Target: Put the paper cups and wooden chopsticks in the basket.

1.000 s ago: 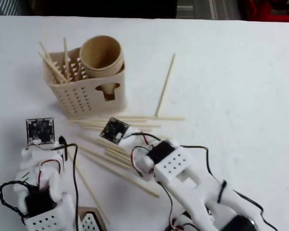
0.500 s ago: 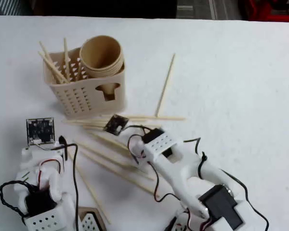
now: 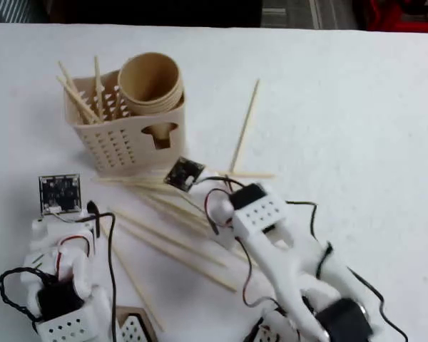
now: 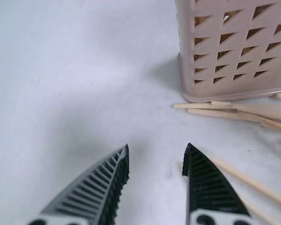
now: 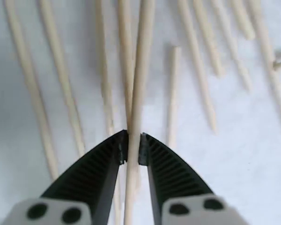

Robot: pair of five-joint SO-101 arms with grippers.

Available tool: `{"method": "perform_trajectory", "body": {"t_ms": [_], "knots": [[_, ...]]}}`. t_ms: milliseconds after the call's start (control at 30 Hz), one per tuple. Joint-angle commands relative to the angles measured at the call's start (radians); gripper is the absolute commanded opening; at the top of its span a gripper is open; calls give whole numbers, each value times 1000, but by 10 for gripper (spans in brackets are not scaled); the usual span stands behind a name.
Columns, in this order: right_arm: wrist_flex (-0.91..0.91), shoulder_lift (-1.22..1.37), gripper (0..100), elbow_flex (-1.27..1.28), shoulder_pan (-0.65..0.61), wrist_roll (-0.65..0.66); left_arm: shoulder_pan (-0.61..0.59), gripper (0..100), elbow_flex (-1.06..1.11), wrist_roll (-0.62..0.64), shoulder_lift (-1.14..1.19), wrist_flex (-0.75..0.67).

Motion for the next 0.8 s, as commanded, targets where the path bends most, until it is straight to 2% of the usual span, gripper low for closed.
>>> {"method": "perform_trajectory", "body": {"t_ms": [0,267,433,767], "knots": [[84,-193,18,-18,10,9,-4,197,-8,-9,-10,-23],[223,-518,17,-21,5,9,-4,197,-8,-9,-10,-23],[249,-593,17,8,8,51,-4,197,-8,-9,-10,-23],[53,-593,17,325,12,80,-4,197,-8,-9,-10,-21]]}}
